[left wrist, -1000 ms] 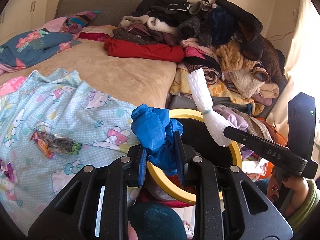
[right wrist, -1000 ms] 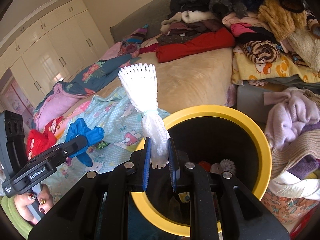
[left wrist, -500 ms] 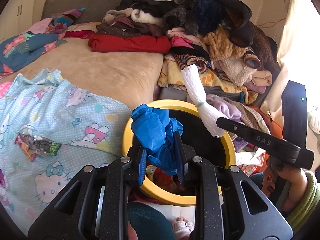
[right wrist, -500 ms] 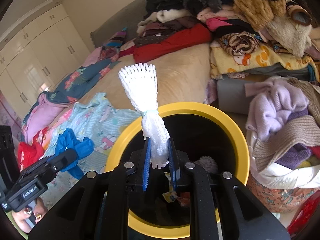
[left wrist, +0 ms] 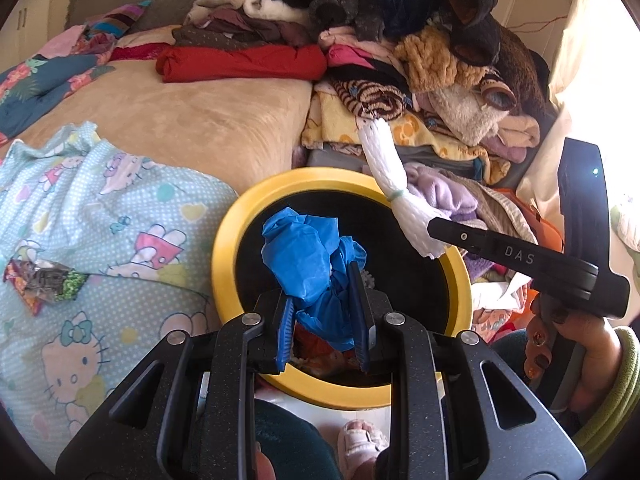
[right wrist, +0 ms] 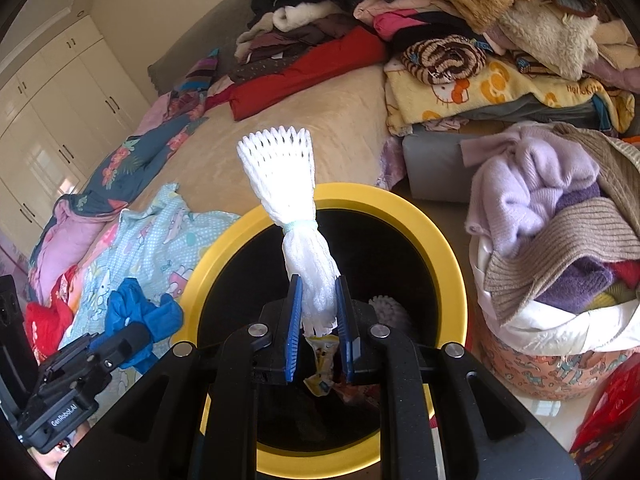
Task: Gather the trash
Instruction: 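Open both tools to drop the glove and net into the bin, then move both tools back toward the remaining wrappers on the bed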
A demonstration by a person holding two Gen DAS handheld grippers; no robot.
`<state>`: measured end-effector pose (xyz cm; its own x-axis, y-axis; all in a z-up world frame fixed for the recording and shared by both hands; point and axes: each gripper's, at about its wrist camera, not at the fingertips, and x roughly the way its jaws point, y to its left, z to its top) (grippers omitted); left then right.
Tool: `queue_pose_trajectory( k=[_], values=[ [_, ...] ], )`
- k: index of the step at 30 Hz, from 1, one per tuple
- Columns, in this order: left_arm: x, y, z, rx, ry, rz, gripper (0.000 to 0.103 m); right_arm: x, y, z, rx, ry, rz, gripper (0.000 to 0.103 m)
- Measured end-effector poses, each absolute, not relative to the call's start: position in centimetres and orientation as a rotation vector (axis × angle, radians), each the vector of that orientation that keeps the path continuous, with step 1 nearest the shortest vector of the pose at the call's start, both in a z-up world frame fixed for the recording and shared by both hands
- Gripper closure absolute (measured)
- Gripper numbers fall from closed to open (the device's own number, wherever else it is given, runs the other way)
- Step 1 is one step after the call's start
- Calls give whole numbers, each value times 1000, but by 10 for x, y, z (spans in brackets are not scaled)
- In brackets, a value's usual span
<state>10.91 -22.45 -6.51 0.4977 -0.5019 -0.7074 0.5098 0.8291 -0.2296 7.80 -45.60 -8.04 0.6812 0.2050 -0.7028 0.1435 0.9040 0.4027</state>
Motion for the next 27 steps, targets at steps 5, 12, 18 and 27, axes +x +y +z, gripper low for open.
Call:
queue_pose_trajectory(
  k=[5, 12, 18, 27],
  values=[
    [117, -239, -80, 34, 893, -624, 85, 78, -461, -84, 470, 834, 22, 84],
    [122, -237, -83, -9, 896, -622, 51, 75, -465, -81, 492, 811, 10, 57],
    [123, -205, -69, -50, 813, -502, 13, 74, -453, -68, 453, 766, 35, 45],
    [119, -165, -41, -69, 704, -402, 11, 69, -400, -32, 285, 651, 161, 35]
  ],
)
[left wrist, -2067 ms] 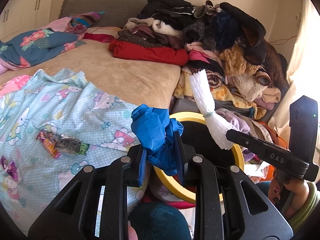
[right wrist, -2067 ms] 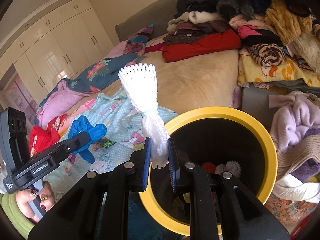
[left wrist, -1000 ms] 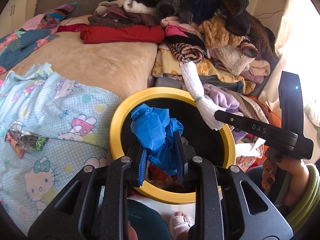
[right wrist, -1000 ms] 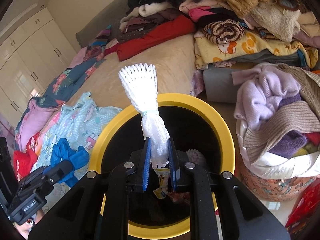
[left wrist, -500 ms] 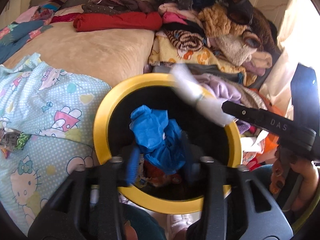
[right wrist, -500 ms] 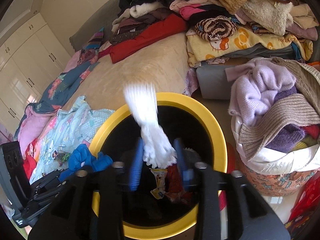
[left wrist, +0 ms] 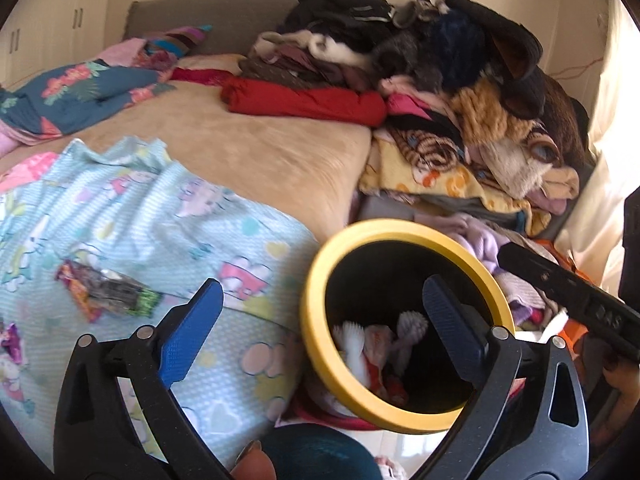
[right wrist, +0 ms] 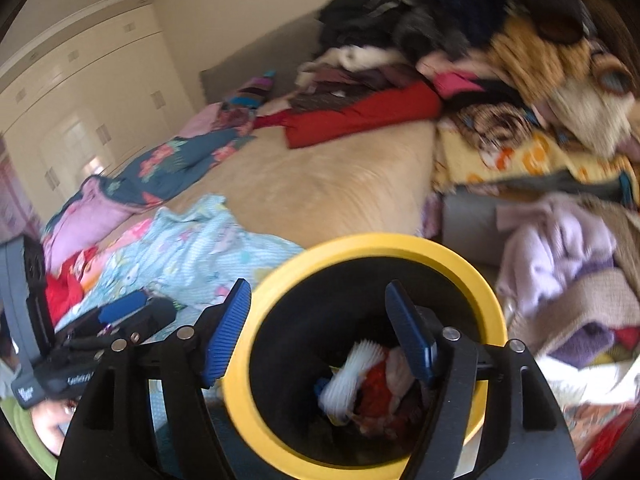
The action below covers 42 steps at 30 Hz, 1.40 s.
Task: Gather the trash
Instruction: 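Move both tools back toward the remaining wrappers on the bed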
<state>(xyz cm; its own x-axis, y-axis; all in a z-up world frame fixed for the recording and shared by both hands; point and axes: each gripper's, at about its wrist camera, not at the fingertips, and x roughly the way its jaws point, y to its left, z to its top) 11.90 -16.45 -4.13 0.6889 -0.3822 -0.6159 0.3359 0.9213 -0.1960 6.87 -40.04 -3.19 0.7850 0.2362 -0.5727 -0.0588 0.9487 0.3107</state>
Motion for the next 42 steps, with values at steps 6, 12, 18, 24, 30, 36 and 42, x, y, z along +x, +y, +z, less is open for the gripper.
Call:
queue_pose_trajectory(
  k=[6, 12, 18, 24, 30, 36, 42],
  values=[
    [118, -138, -31, -97, 657, -337, 11, 70, -367, -19, 214, 622, 226, 34],
    [120, -111, -23, -136, 627, -282, 11, 76, -336, -12, 163, 624, 280, 34],
    [122, -89, -23, -176, 613, -240, 11, 79, -312, -10, 129, 627, 323, 31],
    [124, -70, -25, -210, 606, -199, 11, 84, -291, -11, 91, 642, 359, 31],
    [126, -51, -28, -240, 604, -166, 11, 88, -269, -14, 59, 650, 393, 31],
    [129, -33, -30, -264, 603, -134, 11, 94, -245, -20, 10, 673, 433, 31],
    [133, -15, -36, -293, 612, -98, 11, 101, -223, -27, -35, 690, 465, 31]
  ],
)
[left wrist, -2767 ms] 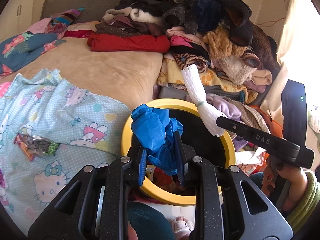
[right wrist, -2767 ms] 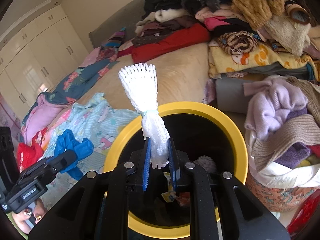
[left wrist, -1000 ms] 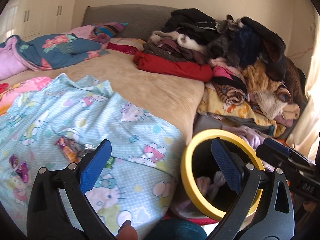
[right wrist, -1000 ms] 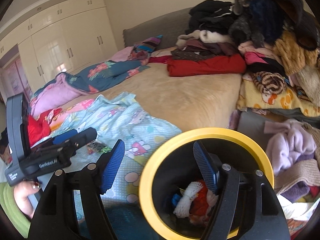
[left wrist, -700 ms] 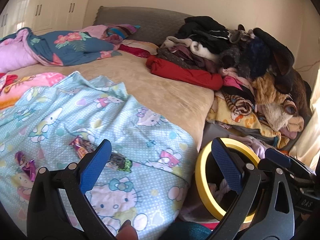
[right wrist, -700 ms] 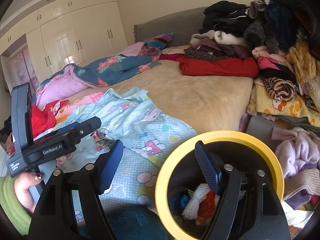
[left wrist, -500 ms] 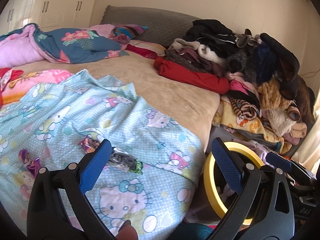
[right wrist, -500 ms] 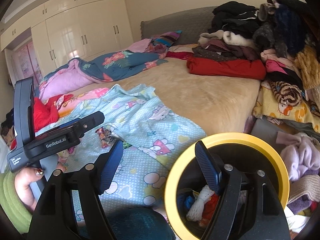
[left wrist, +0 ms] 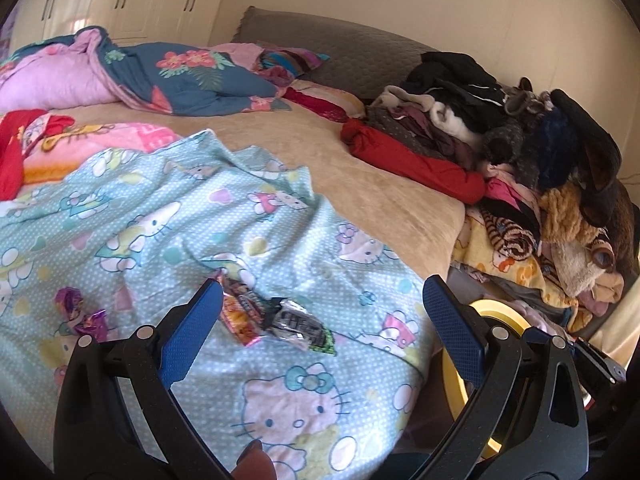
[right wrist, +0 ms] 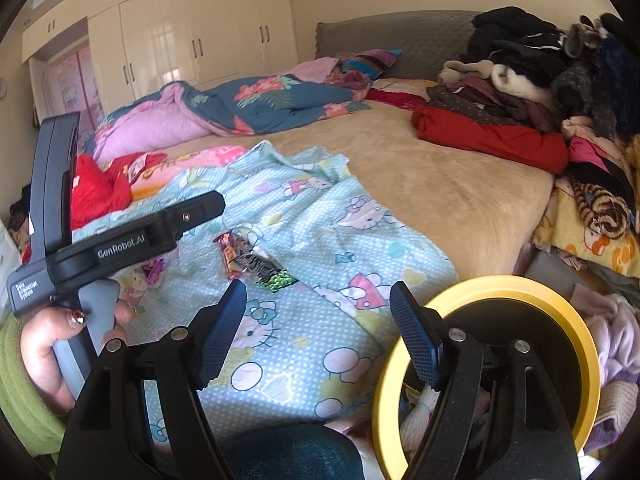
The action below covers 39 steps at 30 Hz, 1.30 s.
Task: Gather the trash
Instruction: 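Move both tools back toward the remaining wrappers on the bed, then grasp the orange-pink wrapper with the left tool while the right tool grasps the black-green bag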
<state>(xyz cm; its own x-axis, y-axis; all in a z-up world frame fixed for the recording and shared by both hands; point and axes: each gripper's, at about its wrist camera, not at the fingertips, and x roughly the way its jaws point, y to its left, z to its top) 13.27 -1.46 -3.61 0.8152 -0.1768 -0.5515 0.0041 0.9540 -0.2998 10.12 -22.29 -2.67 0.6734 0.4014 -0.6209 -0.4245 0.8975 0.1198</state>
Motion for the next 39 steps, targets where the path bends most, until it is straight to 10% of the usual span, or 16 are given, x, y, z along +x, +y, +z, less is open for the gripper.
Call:
queue_pose_trajectory(
  k=[10, 29, 39],
  values=[
    [142, 24, -52, -340, 645, -21, 13, 122, -186, -48, -118, 744, 526, 31],
    [184, 63, -105, -472, 812, -21, 53, 174, -120, -103, -293, 897, 621, 37],
    [208, 77, -130, -603, 874, -38, 74, 198, -100, -127, -334, 951, 624, 72]
  ],
)
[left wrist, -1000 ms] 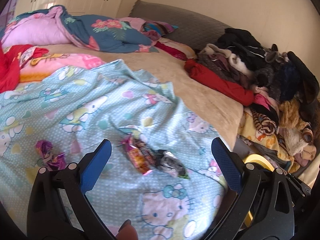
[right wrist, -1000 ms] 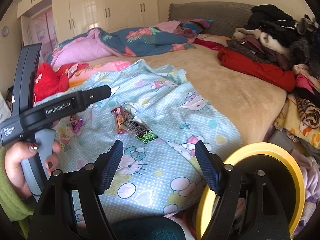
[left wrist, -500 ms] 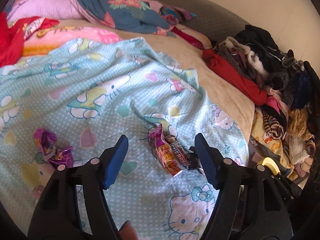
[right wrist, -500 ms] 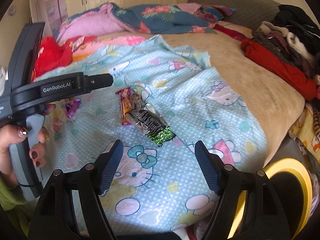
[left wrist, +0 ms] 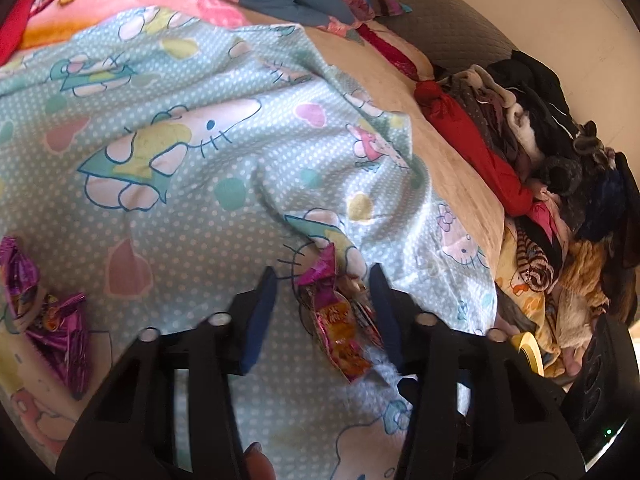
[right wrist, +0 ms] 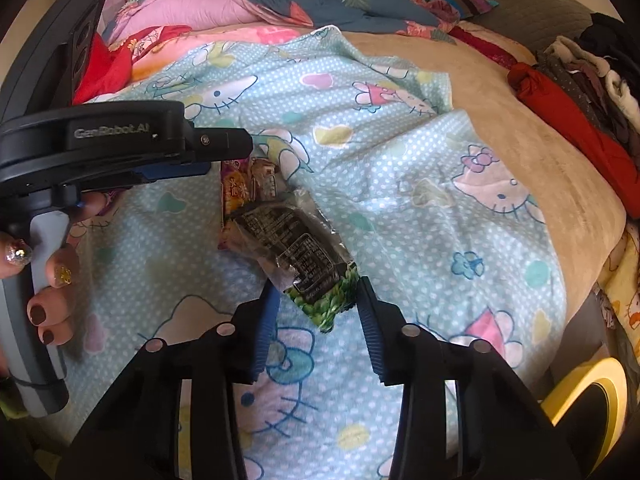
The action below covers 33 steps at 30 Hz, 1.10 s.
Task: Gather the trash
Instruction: 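Grasp the orange-pink wrapper with the left tool while the right tool grasps the black-green bag, then carry the orange-pink wrapper and black-green bag over the bin with both tools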
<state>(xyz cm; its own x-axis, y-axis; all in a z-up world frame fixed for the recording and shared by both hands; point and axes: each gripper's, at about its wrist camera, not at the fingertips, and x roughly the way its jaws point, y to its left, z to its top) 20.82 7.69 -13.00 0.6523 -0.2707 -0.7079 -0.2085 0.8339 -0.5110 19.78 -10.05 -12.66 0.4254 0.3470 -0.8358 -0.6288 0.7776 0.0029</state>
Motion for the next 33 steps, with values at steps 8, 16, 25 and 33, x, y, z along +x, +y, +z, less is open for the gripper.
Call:
queue_pose_trajectory(
  k=[8, 16, 25, 33],
  values=[
    [202, 82, -129, -618, 863, -60, 90, 190, -108, -120, -263, 955, 661, 79],
    [183, 83, -106, -581, 819, -59, 90, 170, -121, -102, -170, 940, 679, 80],
    [168, 66, -74, -540, 764, -88, 90, 154, -139, -80, -96, 906, 666, 80],
    [161, 31, -49, -484, 733, -148, 90, 142, -166, -62, -54, 865, 630, 80]
  ],
)
